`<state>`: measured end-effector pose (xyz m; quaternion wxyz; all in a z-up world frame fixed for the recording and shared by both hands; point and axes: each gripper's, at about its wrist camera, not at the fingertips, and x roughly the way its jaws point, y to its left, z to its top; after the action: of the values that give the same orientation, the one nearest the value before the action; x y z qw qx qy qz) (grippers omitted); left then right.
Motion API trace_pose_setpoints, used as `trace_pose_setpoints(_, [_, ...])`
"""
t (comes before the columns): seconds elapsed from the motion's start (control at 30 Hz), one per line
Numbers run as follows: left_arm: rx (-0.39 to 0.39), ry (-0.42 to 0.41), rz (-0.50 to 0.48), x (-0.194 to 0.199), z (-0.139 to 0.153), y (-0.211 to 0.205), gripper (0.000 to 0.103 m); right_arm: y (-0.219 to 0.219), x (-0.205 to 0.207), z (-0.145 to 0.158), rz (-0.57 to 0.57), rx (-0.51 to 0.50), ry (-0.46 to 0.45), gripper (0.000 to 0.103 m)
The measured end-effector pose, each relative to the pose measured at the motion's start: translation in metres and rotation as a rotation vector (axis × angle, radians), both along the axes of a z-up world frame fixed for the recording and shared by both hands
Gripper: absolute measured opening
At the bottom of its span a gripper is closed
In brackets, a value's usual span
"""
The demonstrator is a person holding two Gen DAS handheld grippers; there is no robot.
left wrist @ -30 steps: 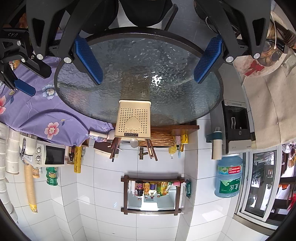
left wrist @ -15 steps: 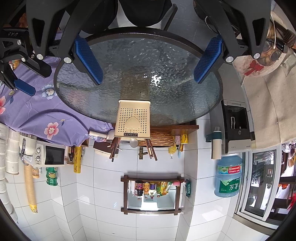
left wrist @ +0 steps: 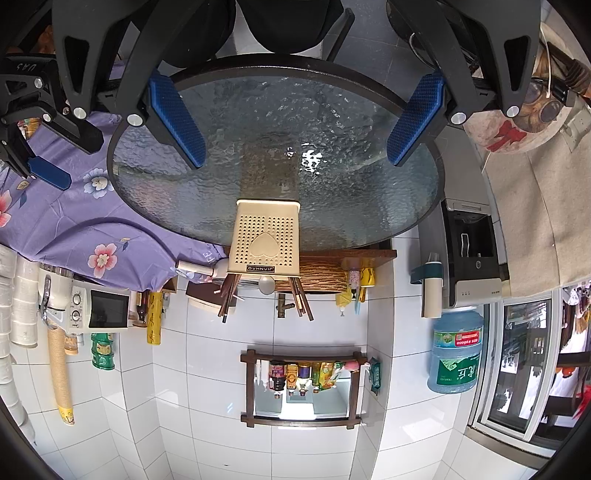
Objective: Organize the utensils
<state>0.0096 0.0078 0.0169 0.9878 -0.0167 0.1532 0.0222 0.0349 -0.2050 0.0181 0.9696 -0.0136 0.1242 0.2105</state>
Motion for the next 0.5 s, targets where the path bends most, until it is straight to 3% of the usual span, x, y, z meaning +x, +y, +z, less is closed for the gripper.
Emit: trace_pose_setpoints(0.5, [0.0, -0.009, 0.003, -0.002, -0.0002, -0.0003, 0.097, 0.0015, -0.0021, -0.0021, 0.001, -0.001, 0.001, 0.097])
